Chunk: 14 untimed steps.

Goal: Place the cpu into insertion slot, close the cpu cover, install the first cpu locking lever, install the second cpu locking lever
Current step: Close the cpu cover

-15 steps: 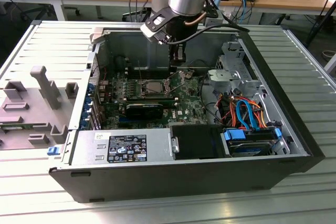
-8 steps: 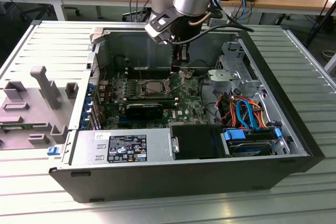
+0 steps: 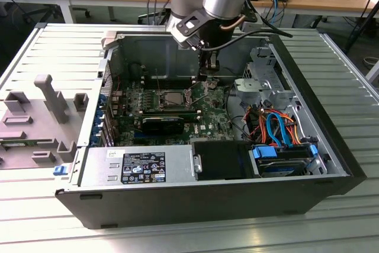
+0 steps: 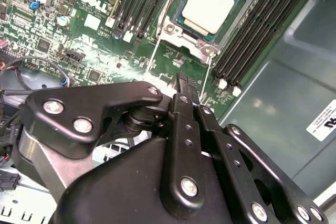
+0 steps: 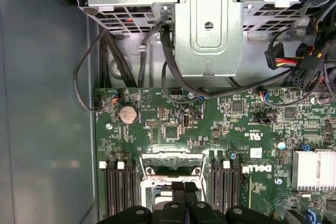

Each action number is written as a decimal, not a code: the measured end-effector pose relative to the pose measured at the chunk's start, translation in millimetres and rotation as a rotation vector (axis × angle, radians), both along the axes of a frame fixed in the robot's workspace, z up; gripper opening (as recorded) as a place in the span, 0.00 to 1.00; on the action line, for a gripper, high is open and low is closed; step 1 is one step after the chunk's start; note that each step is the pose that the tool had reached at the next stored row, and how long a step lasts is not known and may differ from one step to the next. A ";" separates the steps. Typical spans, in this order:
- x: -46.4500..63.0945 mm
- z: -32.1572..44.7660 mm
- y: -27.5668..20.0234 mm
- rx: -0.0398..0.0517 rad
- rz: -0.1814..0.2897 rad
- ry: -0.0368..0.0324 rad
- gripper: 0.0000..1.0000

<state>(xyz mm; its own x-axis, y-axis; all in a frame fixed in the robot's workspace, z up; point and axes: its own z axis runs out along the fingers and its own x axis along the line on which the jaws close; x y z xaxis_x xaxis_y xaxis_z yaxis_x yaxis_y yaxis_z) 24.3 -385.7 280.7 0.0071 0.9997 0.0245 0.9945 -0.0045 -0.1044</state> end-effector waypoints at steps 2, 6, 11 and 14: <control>5.6 -2.2 -0.1 0.0018 0.000 0.0107 0.11; 11.6 -4.7 -0.1 0.0016 0.000 0.0198 0.11; 11.9 -4.8 -0.1 0.0018 0.000 0.0200 0.11; 12.0 -5.4 0.0 0.0019 0.000 -0.0169 0.11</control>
<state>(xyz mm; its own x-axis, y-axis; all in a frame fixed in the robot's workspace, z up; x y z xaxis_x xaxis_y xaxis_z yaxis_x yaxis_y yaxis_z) 36.3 -385.7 275.3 0.0067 0.9996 0.0266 0.9961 -0.0044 -0.0876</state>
